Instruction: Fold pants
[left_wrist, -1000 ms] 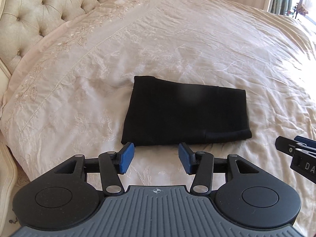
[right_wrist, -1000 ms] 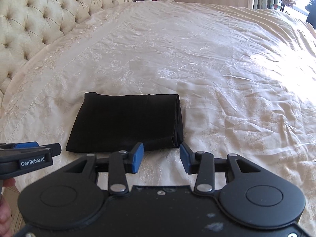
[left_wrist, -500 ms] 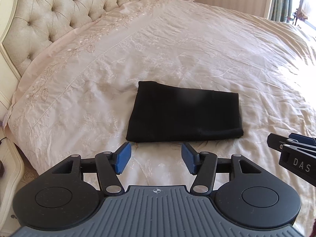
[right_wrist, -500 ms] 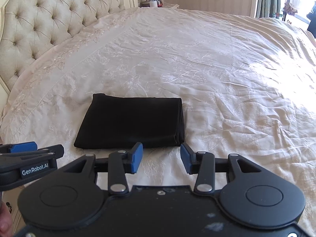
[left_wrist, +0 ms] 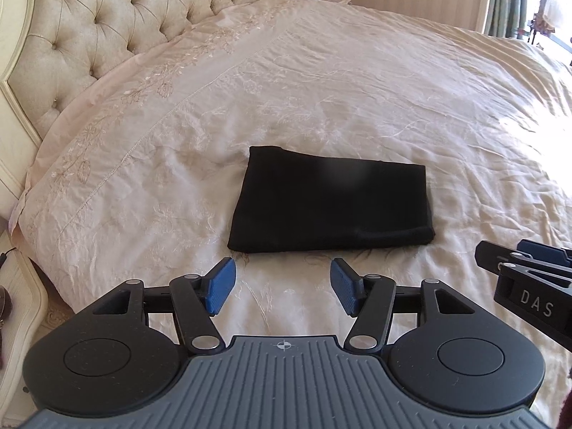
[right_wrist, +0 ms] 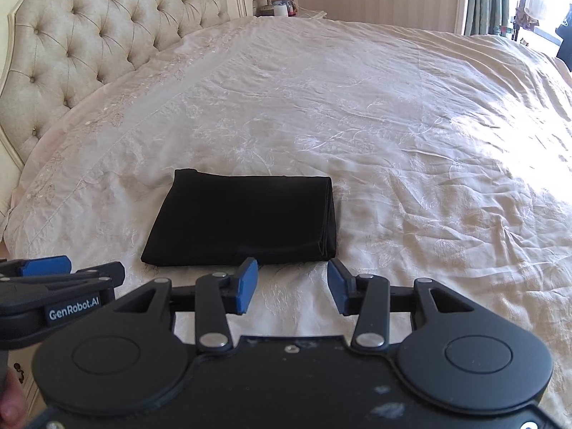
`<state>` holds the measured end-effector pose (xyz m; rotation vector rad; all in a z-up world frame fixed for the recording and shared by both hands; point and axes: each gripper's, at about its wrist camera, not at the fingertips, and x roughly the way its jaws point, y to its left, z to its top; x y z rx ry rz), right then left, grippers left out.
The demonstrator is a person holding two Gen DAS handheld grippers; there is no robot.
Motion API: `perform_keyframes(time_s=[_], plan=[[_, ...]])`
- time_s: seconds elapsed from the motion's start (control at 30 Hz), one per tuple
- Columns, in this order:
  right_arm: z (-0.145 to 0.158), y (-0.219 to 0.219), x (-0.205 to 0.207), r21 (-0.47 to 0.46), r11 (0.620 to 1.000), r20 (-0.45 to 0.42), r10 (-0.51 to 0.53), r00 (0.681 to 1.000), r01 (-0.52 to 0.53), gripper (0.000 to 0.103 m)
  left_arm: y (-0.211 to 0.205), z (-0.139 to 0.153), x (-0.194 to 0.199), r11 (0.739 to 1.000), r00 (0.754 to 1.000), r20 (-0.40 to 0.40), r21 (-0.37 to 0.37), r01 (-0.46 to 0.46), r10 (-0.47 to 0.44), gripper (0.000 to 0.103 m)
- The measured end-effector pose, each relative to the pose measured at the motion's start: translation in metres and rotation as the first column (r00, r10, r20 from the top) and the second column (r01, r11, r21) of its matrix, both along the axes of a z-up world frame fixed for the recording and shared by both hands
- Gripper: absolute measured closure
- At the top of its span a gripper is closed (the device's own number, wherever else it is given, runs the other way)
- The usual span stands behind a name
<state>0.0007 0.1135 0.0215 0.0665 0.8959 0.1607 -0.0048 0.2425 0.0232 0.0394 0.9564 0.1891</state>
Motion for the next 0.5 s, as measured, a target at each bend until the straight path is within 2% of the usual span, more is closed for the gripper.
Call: perform_keyframes(time_s=[0.5], plan=[[-0.0004,-0.0018,-0.0044,-0.001,1.0,-0.001,0.004,1.0,-0.004,0.056,-0.0053,0.0014,-0.0045,1.0,1.0,0.003,-0.005,0.003,-0.003,0.046]])
